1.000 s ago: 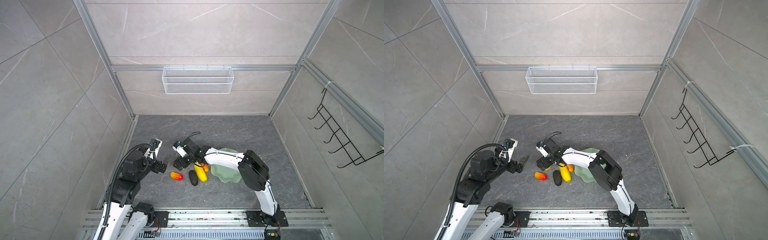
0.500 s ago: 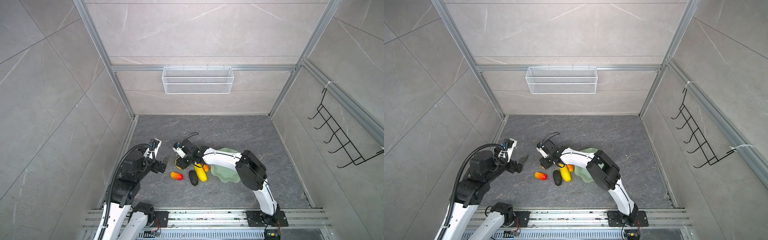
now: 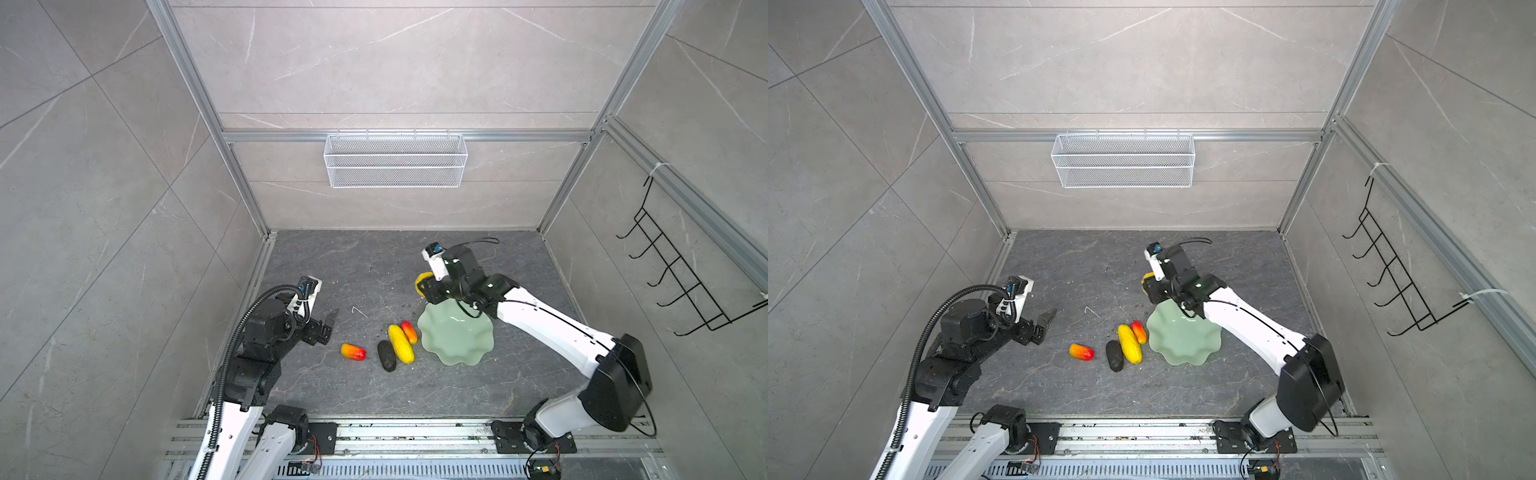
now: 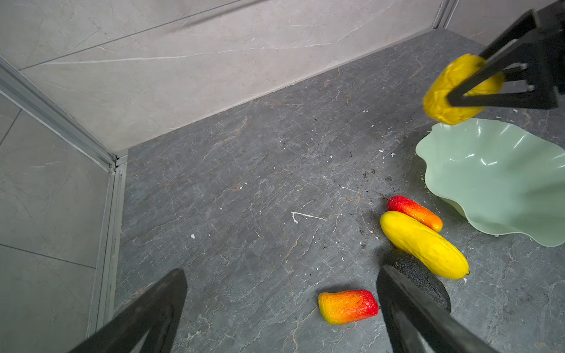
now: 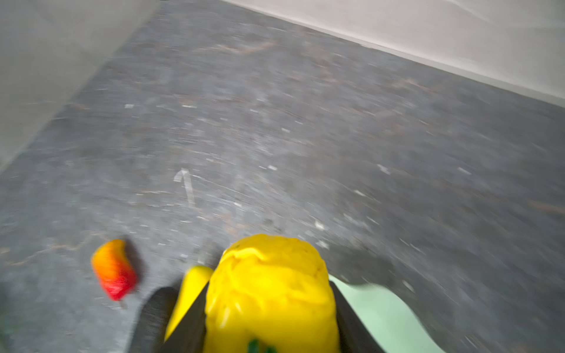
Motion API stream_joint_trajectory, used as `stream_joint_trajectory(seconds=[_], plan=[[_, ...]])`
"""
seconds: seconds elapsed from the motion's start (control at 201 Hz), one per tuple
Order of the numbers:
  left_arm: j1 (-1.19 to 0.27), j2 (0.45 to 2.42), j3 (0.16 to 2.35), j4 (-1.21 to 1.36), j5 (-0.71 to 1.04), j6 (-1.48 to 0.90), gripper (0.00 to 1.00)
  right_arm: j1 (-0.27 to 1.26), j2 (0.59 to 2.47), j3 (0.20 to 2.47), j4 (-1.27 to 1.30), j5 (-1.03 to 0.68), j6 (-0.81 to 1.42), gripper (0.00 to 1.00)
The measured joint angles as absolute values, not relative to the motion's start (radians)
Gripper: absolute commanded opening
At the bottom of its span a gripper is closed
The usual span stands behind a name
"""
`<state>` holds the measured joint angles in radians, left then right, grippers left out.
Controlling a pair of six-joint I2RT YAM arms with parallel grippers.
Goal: Place and organize the fake fruits in the fruit bowl
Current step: 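Carry the yellow pepper into the green bowl and open the right gripper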
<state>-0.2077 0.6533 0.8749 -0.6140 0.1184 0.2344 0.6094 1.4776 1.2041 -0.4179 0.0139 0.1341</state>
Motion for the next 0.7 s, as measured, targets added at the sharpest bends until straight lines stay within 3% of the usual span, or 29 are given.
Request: stream_joint_trajectory(seconds=[0.304,0.702], plan=[[-0.171,0.684,0.875,-0.614,0.157,0.224,1.00,0.471,1.479,1.010,-0.504,0.049,0.155,0.45],[-0.152,0.698,0.875,-0.614,0.169,0.212,1.00,0.467,1.627,0.959,-0.399,-0.006,0.199,0.50]])
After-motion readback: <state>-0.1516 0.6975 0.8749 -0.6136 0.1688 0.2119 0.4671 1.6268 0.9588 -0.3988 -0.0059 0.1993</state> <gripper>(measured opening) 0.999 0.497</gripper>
